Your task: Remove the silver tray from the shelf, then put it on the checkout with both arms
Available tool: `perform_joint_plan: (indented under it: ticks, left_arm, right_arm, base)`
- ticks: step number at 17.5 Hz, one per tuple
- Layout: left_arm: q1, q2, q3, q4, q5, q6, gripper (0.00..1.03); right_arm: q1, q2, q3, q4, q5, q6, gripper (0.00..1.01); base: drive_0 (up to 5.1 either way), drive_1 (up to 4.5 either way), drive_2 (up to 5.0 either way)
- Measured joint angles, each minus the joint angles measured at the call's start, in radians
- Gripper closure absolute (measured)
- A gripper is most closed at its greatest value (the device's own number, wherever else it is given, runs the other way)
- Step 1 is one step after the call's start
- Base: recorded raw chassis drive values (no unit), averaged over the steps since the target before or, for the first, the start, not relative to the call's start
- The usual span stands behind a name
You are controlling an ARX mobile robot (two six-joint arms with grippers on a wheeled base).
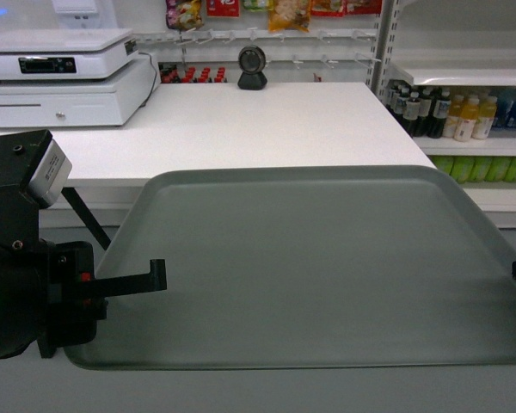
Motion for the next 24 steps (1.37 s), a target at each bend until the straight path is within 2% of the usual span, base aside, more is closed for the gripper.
perform_joint_plan:
  ticks: [5, 24]
  left_arm:
    - [0.0, 0.0, 0.0, -0.003, 0.0, 0.0, 1.0]
    - [0.0, 0.0, 0.003, 0.008, 0.002, -0.001, 1.0]
  right_arm:
    - [0.0, -0.001, -0.001, 0.002, 0.0, 0.0, 0.99]
    - [0.0, -0.001, 0.001, 0.005, 0.0, 0.0, 0.99]
  base:
    - [-5.0, 2.45, 2.4]
    - [0.0, 3.96, -4.0]
